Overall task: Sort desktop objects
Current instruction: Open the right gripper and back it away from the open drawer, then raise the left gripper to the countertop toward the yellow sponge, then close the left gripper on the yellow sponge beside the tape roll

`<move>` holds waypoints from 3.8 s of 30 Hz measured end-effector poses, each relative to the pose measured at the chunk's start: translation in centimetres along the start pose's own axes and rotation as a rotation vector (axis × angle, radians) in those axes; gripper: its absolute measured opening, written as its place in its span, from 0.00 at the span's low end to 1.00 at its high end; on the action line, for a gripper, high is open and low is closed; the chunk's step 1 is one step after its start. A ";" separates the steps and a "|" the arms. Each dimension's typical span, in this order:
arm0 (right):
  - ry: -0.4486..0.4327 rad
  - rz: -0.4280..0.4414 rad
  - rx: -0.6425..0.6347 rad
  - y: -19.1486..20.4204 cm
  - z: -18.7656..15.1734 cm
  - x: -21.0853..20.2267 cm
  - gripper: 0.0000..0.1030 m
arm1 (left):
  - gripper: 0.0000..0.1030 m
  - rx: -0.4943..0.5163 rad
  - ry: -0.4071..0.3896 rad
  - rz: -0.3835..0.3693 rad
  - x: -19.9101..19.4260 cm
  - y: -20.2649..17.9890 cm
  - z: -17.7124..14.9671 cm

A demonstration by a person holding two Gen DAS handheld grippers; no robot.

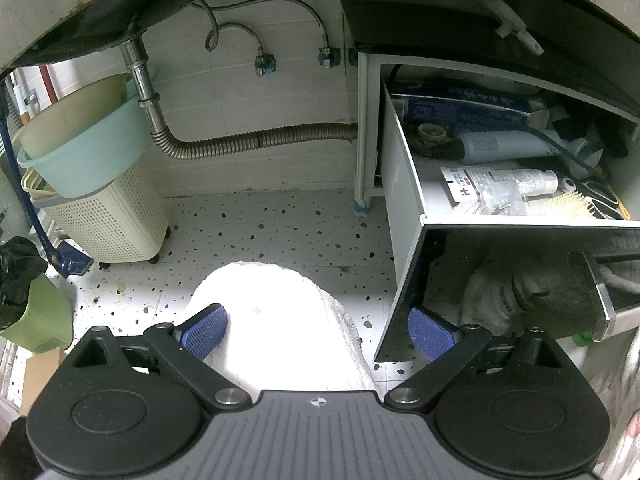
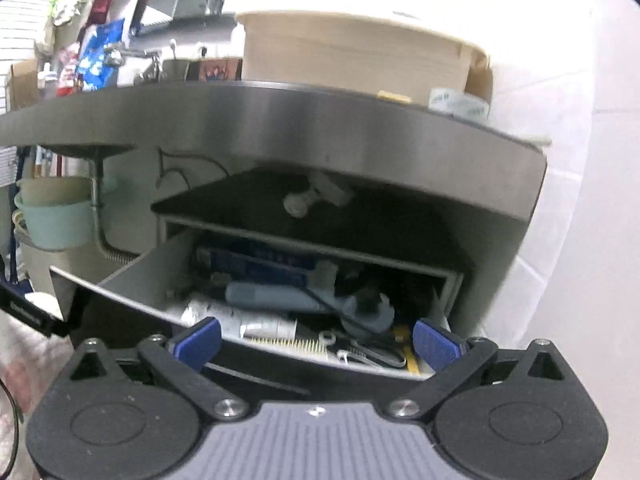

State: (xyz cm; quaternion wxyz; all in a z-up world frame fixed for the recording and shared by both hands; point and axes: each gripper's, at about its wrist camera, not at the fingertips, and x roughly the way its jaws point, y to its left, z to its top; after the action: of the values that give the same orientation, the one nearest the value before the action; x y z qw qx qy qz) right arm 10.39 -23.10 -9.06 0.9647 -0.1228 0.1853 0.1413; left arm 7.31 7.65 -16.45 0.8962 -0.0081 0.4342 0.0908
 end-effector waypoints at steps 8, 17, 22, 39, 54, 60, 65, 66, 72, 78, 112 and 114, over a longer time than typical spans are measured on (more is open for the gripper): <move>-0.035 -0.039 -0.027 0.6 -0.4 -0.5 1.00 | 0.95 -0.020 -0.009 -0.008 -0.2 0.5 -0.1; -0.054 -0.042 0.062 -0.8 -0.6 -0.6 1.00 | 0.95 -0.076 -0.033 -0.001 -0.8 1.3 -0.3; -0.062 -0.033 0.070 -0.9 -0.7 -0.7 1.00 | 0.95 -0.109 -0.046 0.006 -1.3 1.7 -0.4; -0.060 -0.024 0.055 -0.5 -0.5 -0.6 1.00 | 0.95 0.057 -0.314 -0.054 -9.0 -0.3 1.1; -0.106 -0.020 0.083 -0.9 -0.6 -1.1 1.00 | 0.96 0.285 -0.451 -0.355 -14.2 -4.7 8.3; -0.117 -0.017 0.104 -1.3 -0.6 -1.2 1.00 | 0.96 0.380 -0.497 -0.479 -16.1 -6.7 11.1; -0.127 -0.012 0.099 -1.2 -0.6 -1.3 1.00 | 0.96 0.479 -0.553 -0.590 -18.0 -10.5 11.8; -0.129 -0.011 0.098 -1.2 -0.6 -1.3 1.00 | 0.96 0.502 -0.553 -0.610 -18.2 -11.2 12.2; -0.138 -0.002 0.106 -1.3 -0.6 -1.4 1.00 | 0.96 0.606 -0.544 -0.655 -18.6 -14.9 15.0; -0.149 0.006 0.136 -1.8 -0.7 -1.5 1.00 | 0.96 0.597 -0.530 -0.703 -17.7 -16.5 19.7; -0.102 0.056 0.315 -4.9 -1.6 -0.8 1.00 | 0.83 0.814 -0.389 -0.665 -7.3 -28.1 35.9; -0.099 0.052 0.328 -5.1 -1.7 -0.7 1.00 | 0.83 0.818 -0.369 -0.686 -6.9 -28.0 36.4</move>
State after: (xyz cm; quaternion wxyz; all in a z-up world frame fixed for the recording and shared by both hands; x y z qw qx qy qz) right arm 10.88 -28.49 -9.34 0.9758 0.0481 0.1613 0.1400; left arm 36.17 -17.57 9.75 0.8657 0.2152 0.2427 -0.3814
